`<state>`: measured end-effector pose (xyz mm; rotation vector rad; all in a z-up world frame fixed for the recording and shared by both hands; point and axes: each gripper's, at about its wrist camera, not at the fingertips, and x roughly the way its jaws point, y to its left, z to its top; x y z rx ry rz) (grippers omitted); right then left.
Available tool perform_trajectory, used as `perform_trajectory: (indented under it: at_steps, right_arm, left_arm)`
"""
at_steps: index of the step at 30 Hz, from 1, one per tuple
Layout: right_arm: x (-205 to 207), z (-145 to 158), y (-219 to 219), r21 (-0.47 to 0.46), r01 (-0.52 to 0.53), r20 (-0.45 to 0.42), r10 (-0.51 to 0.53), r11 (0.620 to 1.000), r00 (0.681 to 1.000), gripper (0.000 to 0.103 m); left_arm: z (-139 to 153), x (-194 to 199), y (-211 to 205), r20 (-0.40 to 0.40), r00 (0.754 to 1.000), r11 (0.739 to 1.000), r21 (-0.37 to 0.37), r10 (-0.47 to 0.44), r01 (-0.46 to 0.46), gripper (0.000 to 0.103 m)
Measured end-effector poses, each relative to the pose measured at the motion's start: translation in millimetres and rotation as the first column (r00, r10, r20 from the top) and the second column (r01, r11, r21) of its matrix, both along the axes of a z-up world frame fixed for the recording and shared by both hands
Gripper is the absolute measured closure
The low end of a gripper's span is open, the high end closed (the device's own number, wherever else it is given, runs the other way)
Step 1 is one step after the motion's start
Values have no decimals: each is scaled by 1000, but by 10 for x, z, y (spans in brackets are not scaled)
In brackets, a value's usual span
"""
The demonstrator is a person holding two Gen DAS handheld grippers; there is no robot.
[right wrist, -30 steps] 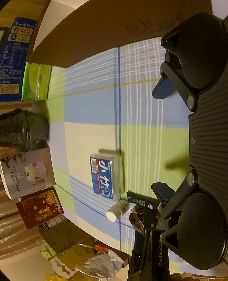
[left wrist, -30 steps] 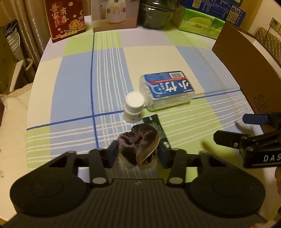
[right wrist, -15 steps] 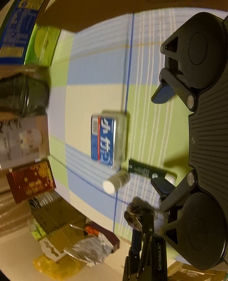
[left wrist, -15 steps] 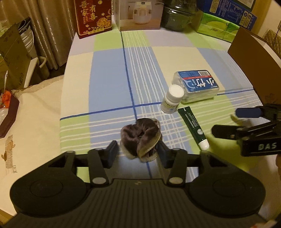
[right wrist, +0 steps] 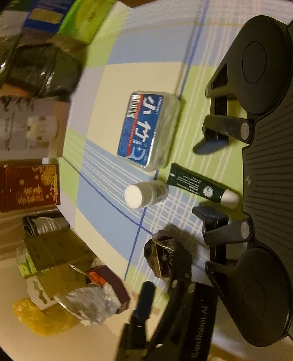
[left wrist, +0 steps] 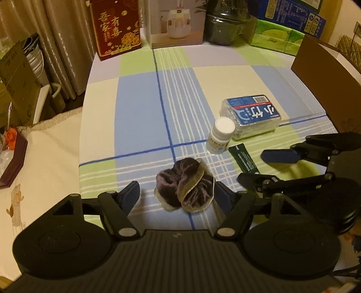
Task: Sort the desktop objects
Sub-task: 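Grasp the green tube with the right gripper while the left lifts the scrunchie, then carry the scrunchie and green tube toward the white box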
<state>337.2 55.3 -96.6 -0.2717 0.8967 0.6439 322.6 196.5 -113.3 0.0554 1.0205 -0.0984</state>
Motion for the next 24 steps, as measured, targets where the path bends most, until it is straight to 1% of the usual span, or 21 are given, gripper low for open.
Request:
perform_trajectory:
  at_steps: [2, 4, 11, 14, 15, 16, 17, 22, 24]
  right_arm:
    - [2, -2, -39, -2, -10, 5, 10, 1000, 1000, 82]
    - [20, -3, -92, -6, -3, 3, 3, 1000, 1000, 89]
    - [39, 27, -447, 0, 70, -21, -70, 998, 997, 89]
    - [12, 51, -648, -5, 115, -26, -115, 993, 993, 89]
    - [-10, 60, -710, -9, 123, -24, -123, 992, 992, 89]
    - [-29, 66, -768, -11, 131, -23, -132, 991, 991, 89]
    - [-52, 71, -831, -12, 142, -22, -143, 990, 990, 89]
    - [-127, 79, -994, 13, 143, -3, -143, 990, 990, 88]
    - [-120, 70, -996, 24, 140, -4, -140, 990, 990, 80]
  left_arm:
    - [-16, 38, -28, -4, 1000, 1000, -2, -5, 5, 33]
    - [-30, 66, -55, -6, 1000, 1000, -5, -10, 10, 33]
    - [-88, 138, -108, -12, 1000, 1000, -17, 0, 0, 33]
    - [-142, 154, -138, -28, 1000, 1000, -17, -2, 1, 36]
    - [-158, 148, -157, -32, 999, 1000, -16, -7, 6, 44]
    - [-171, 144, -171, -35, 999, 1000, -18, -14, 14, 49]
    - [-183, 139, -186, -39, 999, 999, -26, -21, 20, 56]
    - [-190, 97, -248, -20, 1000, 1000, -23, -9, 9, 67]
    - [-177, 79, -262, -21, 1000, 1000, -23, -6, 5, 70]
